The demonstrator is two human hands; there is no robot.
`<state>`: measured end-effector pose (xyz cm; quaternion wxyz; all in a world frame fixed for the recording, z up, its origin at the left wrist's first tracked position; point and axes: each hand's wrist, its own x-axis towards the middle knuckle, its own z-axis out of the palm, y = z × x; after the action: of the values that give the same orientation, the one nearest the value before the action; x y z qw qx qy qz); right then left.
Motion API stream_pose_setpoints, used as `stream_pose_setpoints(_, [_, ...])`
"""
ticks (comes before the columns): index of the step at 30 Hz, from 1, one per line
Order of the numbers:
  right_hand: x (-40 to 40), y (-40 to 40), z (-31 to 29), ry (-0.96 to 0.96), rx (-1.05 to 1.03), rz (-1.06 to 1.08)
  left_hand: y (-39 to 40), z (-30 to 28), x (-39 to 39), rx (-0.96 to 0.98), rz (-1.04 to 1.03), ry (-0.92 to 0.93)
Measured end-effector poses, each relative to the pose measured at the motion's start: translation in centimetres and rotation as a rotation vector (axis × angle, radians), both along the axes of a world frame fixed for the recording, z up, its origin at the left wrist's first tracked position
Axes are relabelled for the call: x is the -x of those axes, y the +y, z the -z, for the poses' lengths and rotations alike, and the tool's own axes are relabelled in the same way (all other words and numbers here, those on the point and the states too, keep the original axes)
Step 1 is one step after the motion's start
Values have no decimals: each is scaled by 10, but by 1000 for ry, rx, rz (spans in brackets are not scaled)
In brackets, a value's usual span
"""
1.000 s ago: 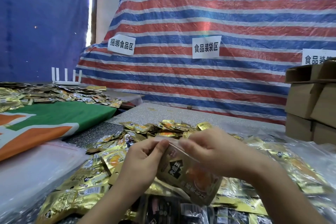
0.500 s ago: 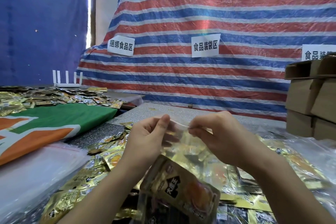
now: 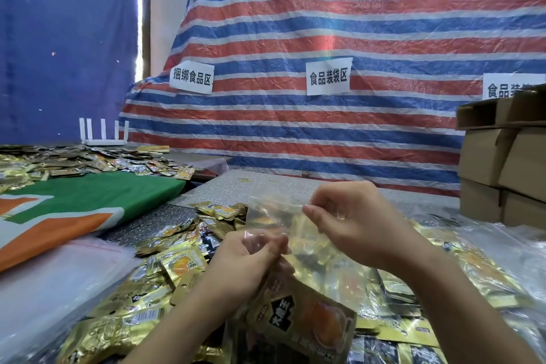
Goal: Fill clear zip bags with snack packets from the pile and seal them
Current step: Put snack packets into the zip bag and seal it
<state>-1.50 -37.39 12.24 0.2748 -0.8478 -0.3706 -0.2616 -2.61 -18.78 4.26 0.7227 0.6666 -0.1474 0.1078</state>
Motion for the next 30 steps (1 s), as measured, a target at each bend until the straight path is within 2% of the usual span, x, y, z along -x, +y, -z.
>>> stream_pose_setpoints(6, [4,-1,-2,81,-27,-25,-1,3,6,12,-1,-51])
stream_pose_setpoints(12, [1,-2,-3,44,1,30,7,-3,2,83,-110,-133])
stream_pose_setpoints(19, [-2,-12,-5,136,84,105,8,-27,-5,79,-225,-224])
stream_pose_setpoints(30, [-4,-32,-14,190,38,134,9,-22,-16,168,-250,-184])
